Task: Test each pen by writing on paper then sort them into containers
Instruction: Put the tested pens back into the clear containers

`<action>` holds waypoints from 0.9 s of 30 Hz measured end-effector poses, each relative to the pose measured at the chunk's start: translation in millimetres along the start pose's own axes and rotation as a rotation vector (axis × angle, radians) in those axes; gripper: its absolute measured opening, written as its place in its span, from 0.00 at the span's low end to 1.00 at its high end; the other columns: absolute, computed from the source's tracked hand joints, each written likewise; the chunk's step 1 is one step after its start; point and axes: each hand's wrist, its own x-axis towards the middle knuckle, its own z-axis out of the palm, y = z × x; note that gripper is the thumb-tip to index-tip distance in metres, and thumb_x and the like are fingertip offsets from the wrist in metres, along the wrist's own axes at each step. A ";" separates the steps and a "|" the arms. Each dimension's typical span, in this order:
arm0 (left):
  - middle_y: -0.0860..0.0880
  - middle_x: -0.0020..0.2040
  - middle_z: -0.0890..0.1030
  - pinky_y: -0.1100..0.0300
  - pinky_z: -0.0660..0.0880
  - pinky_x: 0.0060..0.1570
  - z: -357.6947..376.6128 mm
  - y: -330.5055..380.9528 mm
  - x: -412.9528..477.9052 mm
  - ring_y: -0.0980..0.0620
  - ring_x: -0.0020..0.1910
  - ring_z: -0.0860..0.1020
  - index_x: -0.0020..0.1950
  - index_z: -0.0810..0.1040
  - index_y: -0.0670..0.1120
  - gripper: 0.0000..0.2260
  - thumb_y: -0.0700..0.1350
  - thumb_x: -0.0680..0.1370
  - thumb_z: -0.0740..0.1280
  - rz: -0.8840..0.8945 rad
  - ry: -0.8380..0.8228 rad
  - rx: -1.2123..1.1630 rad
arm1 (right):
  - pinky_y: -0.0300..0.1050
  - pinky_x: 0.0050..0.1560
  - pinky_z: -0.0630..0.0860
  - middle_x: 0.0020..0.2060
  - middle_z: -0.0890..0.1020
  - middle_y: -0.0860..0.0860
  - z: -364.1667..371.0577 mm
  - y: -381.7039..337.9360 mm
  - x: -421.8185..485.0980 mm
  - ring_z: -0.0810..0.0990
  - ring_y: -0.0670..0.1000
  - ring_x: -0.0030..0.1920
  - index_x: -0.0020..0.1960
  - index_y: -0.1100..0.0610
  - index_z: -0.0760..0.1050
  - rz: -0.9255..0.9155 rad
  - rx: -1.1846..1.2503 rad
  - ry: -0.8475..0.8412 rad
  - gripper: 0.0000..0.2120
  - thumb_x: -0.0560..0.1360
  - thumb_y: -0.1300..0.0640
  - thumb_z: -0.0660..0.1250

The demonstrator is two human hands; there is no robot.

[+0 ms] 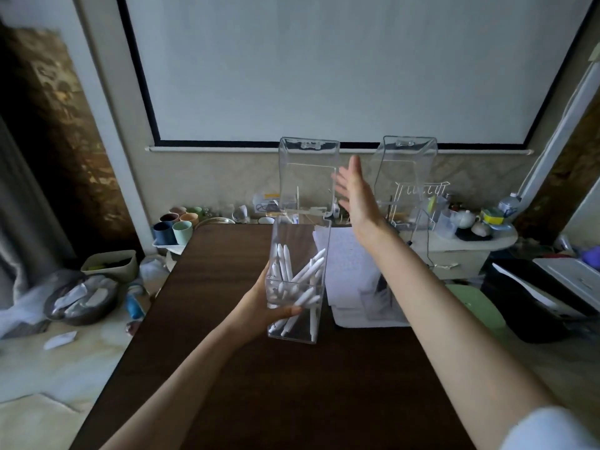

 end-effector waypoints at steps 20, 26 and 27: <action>0.60 0.53 0.78 0.62 0.76 0.51 -1.0 0.6 0.7 0.61 0.50 0.79 0.69 0.63 0.55 0.39 0.54 0.62 0.77 -0.039 0.211 0.164 | 0.45 0.72 0.60 0.76 0.57 0.47 30.4 98.9 -87.3 0.59 0.47 0.74 0.77 0.47 0.49 -0.093 -0.073 -0.192 0.39 0.72 0.40 0.64; 0.58 0.54 0.77 0.51 0.75 0.53 -48.8 -17.4 24.1 0.51 0.56 0.75 0.64 0.70 0.53 0.39 0.68 0.58 0.74 -0.083 0.324 0.394 | 0.45 0.71 0.63 0.74 0.62 0.47 71.1 112.9 -36.7 0.64 0.47 0.72 0.76 0.47 0.52 -0.032 0.008 -0.257 0.39 0.71 0.41 0.66; 0.58 0.53 0.79 0.48 0.76 0.53 -60.4 -24.8 31.8 0.51 0.56 0.76 0.63 0.70 0.54 0.39 0.71 0.58 0.72 -0.105 0.320 0.404 | 0.43 0.70 0.64 0.74 0.62 0.47 80.5 112.9 -27.8 0.64 0.47 0.72 0.76 0.47 0.52 -0.027 0.015 -0.254 0.39 0.71 0.41 0.66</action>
